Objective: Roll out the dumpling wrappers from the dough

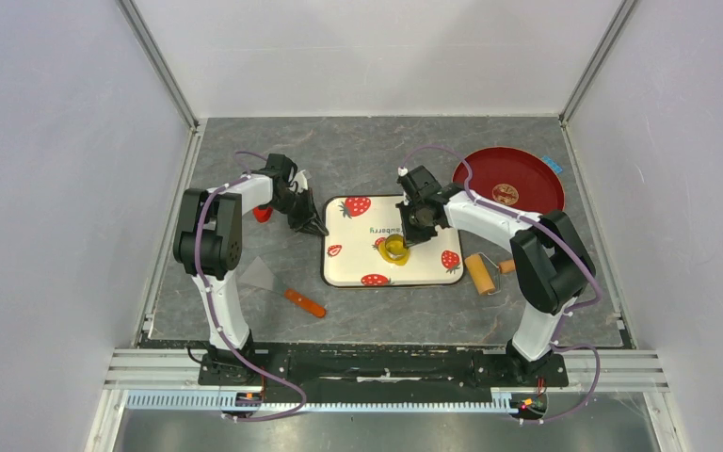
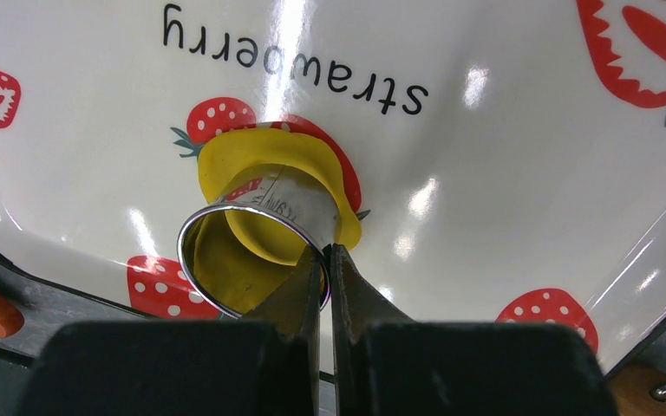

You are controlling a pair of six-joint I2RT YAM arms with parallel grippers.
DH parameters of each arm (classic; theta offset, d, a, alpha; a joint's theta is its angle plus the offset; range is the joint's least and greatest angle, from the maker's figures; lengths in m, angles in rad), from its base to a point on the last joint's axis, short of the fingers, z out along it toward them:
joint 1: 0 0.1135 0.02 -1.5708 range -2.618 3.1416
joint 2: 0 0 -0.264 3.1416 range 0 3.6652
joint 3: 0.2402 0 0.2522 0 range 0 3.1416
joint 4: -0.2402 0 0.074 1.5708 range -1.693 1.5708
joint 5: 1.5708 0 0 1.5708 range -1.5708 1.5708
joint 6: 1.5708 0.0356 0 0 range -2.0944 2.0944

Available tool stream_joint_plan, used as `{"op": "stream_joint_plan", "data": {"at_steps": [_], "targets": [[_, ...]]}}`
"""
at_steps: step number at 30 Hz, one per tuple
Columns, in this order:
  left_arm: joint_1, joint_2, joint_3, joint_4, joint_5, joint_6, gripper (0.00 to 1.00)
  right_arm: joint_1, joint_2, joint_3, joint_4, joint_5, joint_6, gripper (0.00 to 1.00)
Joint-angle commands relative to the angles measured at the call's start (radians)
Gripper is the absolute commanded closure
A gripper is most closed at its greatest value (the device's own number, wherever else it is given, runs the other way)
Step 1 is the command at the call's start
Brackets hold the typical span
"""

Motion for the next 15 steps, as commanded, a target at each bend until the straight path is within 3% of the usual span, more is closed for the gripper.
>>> {"op": "stream_joint_plan", "data": {"at_steps": [1,9,15], "targets": [[-0.014,0.044,0.002,0.002,-0.027,0.024,0.98,0.003,-0.016,-0.008,0.027,0.002,0.003,1.0],[-0.014,0.044,0.002,0.002,-0.027,0.023,0.98,0.003,-0.008,-0.027,0.033,-0.01,-0.001,0.98],[-0.014,0.017,-0.006,0.002,-0.04,0.027,0.98,0.003,-0.031,-0.005,0.033,-0.008,-0.003,0.68]]}}
